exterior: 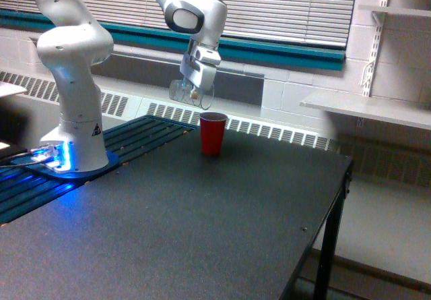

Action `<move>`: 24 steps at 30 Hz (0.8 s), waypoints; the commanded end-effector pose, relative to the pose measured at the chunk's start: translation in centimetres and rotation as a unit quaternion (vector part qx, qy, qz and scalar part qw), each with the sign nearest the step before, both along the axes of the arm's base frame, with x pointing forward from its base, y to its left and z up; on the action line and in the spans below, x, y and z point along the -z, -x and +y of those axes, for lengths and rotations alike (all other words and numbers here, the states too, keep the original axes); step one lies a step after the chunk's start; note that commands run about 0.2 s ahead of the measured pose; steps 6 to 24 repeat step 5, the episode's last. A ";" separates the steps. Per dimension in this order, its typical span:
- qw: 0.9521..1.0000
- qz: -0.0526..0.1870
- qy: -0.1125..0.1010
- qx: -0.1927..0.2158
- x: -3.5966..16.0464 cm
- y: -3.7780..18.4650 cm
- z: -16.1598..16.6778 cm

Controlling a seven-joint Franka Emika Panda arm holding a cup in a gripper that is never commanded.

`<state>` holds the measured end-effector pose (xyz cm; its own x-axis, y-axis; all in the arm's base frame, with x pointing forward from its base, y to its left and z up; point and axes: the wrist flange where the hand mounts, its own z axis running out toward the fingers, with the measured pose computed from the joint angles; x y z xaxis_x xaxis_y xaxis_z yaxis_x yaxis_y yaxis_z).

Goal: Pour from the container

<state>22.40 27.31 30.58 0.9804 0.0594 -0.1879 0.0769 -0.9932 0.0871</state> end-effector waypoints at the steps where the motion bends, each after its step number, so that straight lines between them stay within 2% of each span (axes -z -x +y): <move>1: 1.000 -0.013 -0.008 -0.001 -0.6 -0.1 -0.2; 5: 1.000 -0.019 -0.014 0.005 -1.0 -0.6 -0.7; 24: 1.000 -0.019 -0.014 0.005 -1.0 -0.6 -0.7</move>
